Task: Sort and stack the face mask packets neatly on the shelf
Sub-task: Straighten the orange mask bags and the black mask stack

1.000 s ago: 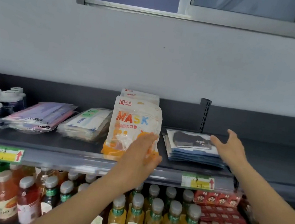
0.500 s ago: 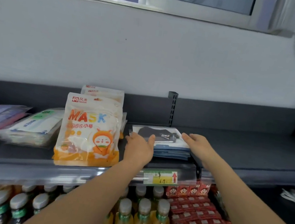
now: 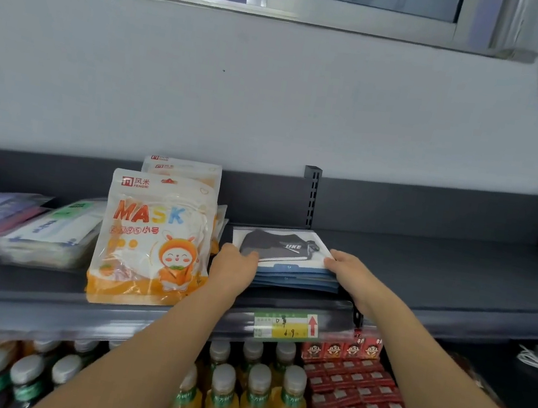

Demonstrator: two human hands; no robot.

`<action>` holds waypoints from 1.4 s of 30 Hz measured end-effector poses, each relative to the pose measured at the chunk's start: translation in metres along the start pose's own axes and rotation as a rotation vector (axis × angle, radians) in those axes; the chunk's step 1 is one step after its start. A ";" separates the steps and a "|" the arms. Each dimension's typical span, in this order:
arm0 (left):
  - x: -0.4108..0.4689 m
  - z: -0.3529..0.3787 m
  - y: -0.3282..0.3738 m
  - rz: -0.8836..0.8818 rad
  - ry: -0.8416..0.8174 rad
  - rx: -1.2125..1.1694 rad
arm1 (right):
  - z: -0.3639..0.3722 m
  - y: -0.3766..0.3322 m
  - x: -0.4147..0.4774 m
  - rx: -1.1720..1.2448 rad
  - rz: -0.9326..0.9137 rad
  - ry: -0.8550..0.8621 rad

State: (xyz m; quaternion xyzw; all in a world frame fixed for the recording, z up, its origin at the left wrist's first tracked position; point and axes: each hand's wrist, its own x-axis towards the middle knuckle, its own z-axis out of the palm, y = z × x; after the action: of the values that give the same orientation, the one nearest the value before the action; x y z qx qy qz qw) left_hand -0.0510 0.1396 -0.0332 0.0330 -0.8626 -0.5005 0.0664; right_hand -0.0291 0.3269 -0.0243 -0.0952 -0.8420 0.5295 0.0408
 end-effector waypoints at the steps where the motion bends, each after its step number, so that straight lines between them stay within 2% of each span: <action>1: 0.000 0.000 0.000 0.001 -0.009 -0.003 | 0.000 0.000 0.000 0.021 0.009 -0.007; 5: 0.000 0.002 -0.001 0.007 -0.045 -0.023 | -0.003 0.003 0.003 0.101 0.029 -0.029; 11: -0.002 0.002 -0.006 0.102 -0.100 -0.039 | -0.004 0.011 0.003 0.004 0.003 -0.103; 15: -0.006 -0.002 -0.006 0.122 -0.154 0.121 | -0.003 0.009 0.003 -0.154 -0.019 -0.104; 18: -0.008 -0.004 -0.004 0.128 -0.155 0.195 | -0.005 0.009 0.005 -0.168 -0.026 -0.081; 27: -0.008 -0.004 -0.004 0.117 -0.130 0.187 | -0.006 0.016 0.014 -0.120 -0.077 -0.076; 33: -0.010 -0.006 -0.007 0.189 -0.136 0.118 | -0.004 0.020 0.018 -0.106 -0.060 -0.073; 38: -0.014 -0.002 -0.009 0.289 -0.020 0.067 | -0.006 0.011 0.010 -0.057 -0.025 -0.084; 42: -0.038 -0.003 -0.001 0.464 0.075 0.102 | -0.015 -0.003 0.003 -0.041 -0.122 -0.028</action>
State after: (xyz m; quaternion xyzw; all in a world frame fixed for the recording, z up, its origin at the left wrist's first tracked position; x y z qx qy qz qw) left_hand -0.0131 0.1413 -0.0360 -0.1444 -0.8681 -0.4261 0.2098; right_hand -0.0300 0.3391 -0.0149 -0.0371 -0.8573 0.5100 0.0594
